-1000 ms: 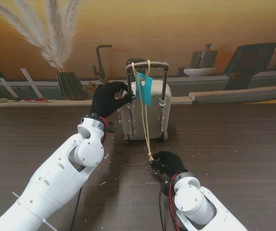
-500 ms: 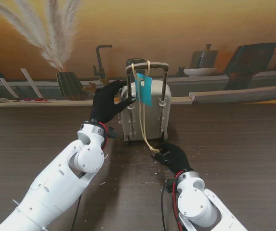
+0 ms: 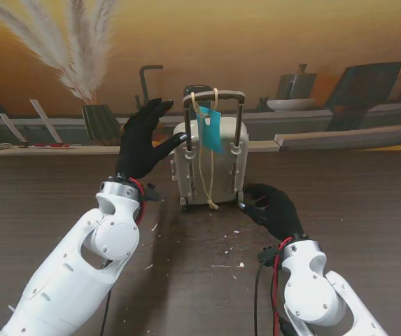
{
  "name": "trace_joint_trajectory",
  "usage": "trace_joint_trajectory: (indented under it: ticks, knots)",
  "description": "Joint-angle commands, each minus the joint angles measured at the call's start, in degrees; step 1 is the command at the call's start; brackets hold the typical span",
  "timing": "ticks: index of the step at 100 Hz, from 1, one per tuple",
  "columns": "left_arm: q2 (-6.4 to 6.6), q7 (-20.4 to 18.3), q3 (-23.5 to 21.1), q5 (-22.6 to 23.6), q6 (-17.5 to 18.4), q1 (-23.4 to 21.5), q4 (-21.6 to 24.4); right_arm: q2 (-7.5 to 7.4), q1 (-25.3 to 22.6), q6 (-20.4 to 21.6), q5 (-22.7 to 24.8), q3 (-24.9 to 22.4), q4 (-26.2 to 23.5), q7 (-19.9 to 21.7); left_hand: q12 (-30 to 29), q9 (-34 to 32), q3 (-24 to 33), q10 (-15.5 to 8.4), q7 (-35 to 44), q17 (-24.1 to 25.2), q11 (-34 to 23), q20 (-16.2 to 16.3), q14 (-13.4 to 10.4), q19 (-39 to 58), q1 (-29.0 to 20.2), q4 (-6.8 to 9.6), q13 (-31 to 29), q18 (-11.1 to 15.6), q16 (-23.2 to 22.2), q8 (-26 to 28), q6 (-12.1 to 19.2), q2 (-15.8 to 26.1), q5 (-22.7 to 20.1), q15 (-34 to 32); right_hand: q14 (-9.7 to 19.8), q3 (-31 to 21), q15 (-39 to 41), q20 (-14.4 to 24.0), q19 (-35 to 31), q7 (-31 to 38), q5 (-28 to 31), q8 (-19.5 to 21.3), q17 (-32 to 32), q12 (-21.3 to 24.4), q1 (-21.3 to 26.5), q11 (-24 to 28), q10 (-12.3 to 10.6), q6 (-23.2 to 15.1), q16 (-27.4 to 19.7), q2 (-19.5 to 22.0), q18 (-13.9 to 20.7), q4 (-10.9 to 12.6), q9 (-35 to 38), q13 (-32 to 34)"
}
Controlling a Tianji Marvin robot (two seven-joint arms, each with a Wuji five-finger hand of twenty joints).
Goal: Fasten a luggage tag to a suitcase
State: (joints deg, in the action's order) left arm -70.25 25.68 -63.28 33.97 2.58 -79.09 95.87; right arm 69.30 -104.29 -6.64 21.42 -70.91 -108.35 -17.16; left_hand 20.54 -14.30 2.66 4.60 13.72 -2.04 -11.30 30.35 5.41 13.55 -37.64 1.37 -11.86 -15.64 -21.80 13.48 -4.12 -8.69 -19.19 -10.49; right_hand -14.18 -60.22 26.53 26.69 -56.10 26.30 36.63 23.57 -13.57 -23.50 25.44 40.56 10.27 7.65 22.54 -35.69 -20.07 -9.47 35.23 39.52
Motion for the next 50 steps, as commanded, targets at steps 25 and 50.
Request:
trace_joint_trajectory:
  ticks: [25,50]
  knots:
    - [3.19,-6.59,-6.76,3.56,-2.87,-15.55,16.17,-2.14,-5.92,6.31,3.61,-5.67,-4.99,2.54,-1.37,-2.58,-1.97,0.26,-1.91,-0.31,1.6,3.24,-0.57,-2.15,-0.65,0.71,-1.06,2.99,1.34,-0.61,-1.97,1.98,-2.58,2.44,-0.03,3.42,-3.02,-1.24,2.06,-1.79,-1.18,-1.23,1.99,1.59,-2.76,-2.43,0.44,-1.58,-1.55,1.95,2.47,1.5,-2.22,-3.09]
    - [3.84,-3.97,-8.46,8.88,-2.29,-29.41,22.21,-2.21,-8.87,11.5,10.22,-8.0,-4.0,-1.57,-1.13,-5.59,-2.48,0.86,-2.35,-0.84,1.59,3.71,-0.06,-2.26,-0.93,0.71,-3.23,2.4,1.26,-0.22,-2.15,2.52,-5.15,2.64,0.41,5.82,-6.62,-2.23,4.76,-1.45,-0.53,-0.38,1.98,2.02,-3.74,-4.33,-0.41,-4.0,-2.64,2.8,3.26,1.78,-1.29,-2.65]
